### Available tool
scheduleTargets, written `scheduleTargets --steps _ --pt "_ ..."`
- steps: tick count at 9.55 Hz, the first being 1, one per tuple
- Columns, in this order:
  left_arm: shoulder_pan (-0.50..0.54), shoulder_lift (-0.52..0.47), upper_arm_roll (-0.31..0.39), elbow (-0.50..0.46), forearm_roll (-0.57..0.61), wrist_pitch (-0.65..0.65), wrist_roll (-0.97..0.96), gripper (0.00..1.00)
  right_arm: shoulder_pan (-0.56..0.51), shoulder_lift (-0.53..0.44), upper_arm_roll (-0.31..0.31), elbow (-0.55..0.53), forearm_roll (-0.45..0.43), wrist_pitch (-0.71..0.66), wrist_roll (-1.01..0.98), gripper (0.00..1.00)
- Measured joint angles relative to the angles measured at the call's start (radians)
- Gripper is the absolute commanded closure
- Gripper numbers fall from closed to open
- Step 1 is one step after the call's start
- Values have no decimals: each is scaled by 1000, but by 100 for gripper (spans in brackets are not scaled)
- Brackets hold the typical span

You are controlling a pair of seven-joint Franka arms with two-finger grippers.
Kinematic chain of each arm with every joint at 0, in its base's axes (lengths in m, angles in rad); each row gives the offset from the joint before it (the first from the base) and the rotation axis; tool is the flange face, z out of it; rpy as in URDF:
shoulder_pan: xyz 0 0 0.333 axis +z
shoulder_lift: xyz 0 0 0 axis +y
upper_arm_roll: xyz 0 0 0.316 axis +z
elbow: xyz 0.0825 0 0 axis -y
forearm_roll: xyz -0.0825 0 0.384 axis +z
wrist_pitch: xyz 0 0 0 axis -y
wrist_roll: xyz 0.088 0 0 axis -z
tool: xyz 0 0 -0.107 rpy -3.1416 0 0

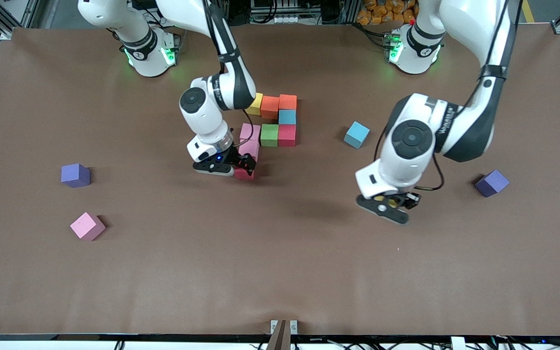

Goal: Form number 2 with 11 blocks

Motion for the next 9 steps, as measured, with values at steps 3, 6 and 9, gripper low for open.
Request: scheduleTargets --steps 3,6,9 --pt "-21 17 -42 -1 0 1 217 100 -136 -49 -61 33 -56 -139 -178 0" --pt "-102 48 -84 12 -8 4 374 100 -294 -106 -65 30 -202 -207 -302 0" --pt "-189 130 -83 69 -66 12 550 100 -427 -109 -64 28 -218 -229 -595 0"
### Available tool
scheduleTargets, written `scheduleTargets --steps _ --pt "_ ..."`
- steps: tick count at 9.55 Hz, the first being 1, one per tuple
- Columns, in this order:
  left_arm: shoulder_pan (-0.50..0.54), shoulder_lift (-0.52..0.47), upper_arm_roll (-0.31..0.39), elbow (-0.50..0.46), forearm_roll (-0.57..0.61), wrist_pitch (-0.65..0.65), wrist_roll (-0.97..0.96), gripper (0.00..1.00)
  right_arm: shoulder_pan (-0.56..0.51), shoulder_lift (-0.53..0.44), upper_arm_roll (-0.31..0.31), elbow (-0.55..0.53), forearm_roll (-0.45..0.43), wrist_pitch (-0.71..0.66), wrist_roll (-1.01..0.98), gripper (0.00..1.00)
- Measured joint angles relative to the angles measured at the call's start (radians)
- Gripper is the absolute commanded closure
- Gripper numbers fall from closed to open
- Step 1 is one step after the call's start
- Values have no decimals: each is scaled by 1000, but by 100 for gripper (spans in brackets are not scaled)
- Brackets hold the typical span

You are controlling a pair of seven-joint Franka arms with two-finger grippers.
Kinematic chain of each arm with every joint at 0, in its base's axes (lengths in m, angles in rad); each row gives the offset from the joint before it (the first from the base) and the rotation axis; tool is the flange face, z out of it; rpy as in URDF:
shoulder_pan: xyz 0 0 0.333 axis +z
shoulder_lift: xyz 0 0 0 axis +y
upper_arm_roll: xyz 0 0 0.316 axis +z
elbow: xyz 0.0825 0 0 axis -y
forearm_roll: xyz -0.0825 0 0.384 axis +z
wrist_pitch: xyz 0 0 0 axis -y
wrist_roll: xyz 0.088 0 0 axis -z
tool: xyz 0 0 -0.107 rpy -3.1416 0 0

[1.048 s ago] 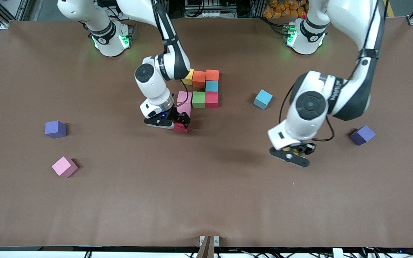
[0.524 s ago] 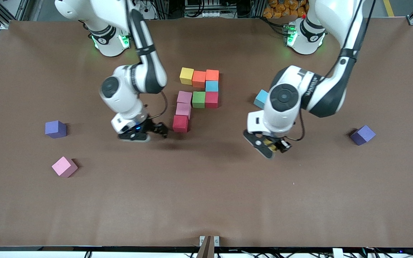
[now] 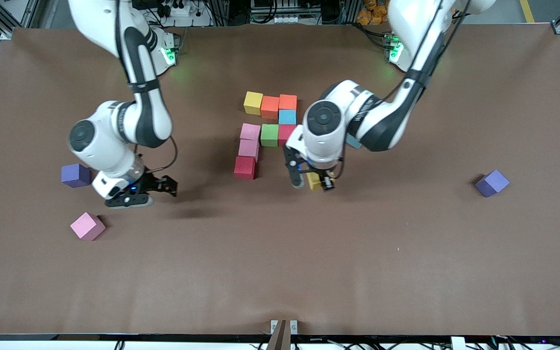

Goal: Form number 2 with 11 blocks

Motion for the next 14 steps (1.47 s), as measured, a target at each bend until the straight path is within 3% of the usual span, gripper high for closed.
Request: scheduleTargets --steps 6,8,11,14 --pt "-123 94 29 48 -1 3 6 100 -299 7 49 17 -7 -23 -742 0" --pt "-126 103 47 50 -1 4 6 100 -400 25 100 64 -8 -23 -929 0" --pt "-100 99 66 67 -1 4 6 100 -618 90 269 149 -9 -23 -1062 0" --pt "8 85 71 74 -1 0 8 100 -648 168 285 223 -9 -20 -1085 0"
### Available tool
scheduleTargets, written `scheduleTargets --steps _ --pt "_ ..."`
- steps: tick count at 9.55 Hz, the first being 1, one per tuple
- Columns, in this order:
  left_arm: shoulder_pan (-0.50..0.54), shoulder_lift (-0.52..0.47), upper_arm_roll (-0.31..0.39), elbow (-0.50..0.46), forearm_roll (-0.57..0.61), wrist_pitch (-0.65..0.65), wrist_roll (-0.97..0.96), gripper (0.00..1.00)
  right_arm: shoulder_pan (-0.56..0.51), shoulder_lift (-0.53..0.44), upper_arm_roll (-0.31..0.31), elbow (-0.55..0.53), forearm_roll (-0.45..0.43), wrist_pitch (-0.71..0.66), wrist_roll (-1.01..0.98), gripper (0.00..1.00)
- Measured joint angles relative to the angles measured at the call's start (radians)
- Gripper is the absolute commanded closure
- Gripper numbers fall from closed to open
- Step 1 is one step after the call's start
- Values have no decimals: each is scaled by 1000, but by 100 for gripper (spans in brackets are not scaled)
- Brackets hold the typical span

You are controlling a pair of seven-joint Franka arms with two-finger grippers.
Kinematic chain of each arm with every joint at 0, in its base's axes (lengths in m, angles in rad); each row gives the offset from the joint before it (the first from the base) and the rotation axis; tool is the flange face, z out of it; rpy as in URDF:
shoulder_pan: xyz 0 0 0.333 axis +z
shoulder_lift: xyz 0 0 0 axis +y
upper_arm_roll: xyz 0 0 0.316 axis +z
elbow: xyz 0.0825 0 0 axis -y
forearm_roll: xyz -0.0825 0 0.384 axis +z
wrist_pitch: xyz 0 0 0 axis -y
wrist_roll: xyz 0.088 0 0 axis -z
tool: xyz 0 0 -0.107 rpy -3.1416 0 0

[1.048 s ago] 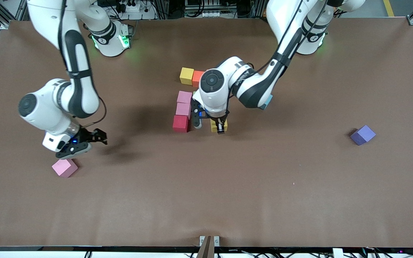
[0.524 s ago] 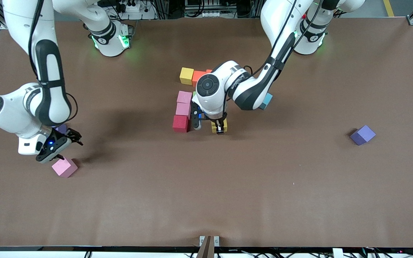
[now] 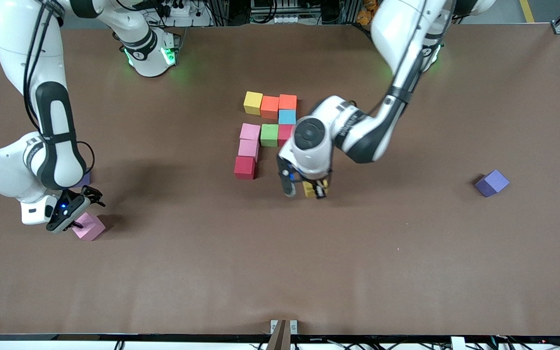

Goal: Form number 2 with 11 blocks

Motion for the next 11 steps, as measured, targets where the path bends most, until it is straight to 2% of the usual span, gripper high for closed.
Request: scheduleTargets --steps 6,11 --pt "177 -104 3 8 0 -31 16 100 -34 44 0 73 -7 0 -25 0" --pt "210 -131 3 8 0 -43 16 100 -52 79 3 87 -7 0 -25 0"
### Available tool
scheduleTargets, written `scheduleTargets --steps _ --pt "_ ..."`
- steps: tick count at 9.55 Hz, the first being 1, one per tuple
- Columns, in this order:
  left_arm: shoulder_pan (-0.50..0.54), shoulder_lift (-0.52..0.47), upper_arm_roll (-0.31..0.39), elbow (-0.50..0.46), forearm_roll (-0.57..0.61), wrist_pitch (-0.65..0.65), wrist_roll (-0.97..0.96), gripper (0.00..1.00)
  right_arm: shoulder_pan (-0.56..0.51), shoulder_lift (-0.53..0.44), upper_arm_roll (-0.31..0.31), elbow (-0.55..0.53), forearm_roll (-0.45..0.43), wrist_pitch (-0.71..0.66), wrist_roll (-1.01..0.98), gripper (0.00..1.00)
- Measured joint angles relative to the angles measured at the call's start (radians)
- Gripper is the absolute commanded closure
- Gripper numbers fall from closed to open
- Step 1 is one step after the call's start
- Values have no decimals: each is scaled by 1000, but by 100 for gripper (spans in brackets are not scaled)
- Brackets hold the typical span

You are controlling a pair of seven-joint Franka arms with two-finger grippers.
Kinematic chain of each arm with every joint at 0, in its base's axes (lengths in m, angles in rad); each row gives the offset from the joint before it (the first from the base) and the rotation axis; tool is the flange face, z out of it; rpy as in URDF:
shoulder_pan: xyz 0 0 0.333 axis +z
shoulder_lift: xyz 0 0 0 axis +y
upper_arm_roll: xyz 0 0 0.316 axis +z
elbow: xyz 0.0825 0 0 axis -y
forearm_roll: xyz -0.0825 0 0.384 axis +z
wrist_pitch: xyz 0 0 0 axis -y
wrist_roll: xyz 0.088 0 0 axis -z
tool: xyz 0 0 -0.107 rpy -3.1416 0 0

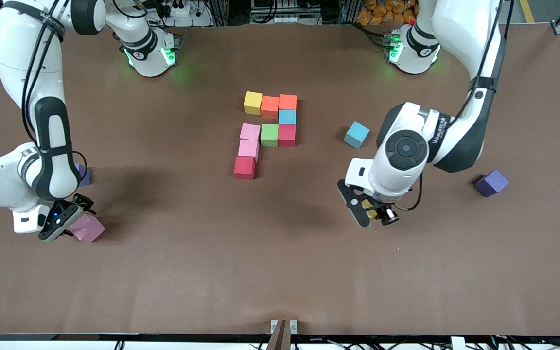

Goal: Form number 2 with 11 blocks

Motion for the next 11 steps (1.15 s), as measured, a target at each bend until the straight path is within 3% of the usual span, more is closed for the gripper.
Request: scheduleTargets --steps 2,3,4,5,6,7,11 --pt "23 -6 0 0 0 -6 0 100 0 11 4 16 0 0 0 0" --pt "33 -6 0 -1 0 -7 0 100 0 16 6 23 0 0 0 14" --pt "39 -6 0 -1 0 -8 0 100 0 20 7 32 0 0 1 54" --pt "39 -6 -1 -1 0 -8 0 100 0 24 8 39 0 0 1 82" --pt "39 -6 -2 -1 0 -8 0 100 0 27 12 43 0 0 1 91" --pt "39 -6 -2 -1 0 -8 0 100 0 28 18 49 0 0 7 97" --pt "44 -7 -2 0 0 -8 0 100 15 28 34 129 0 -143 125 98"
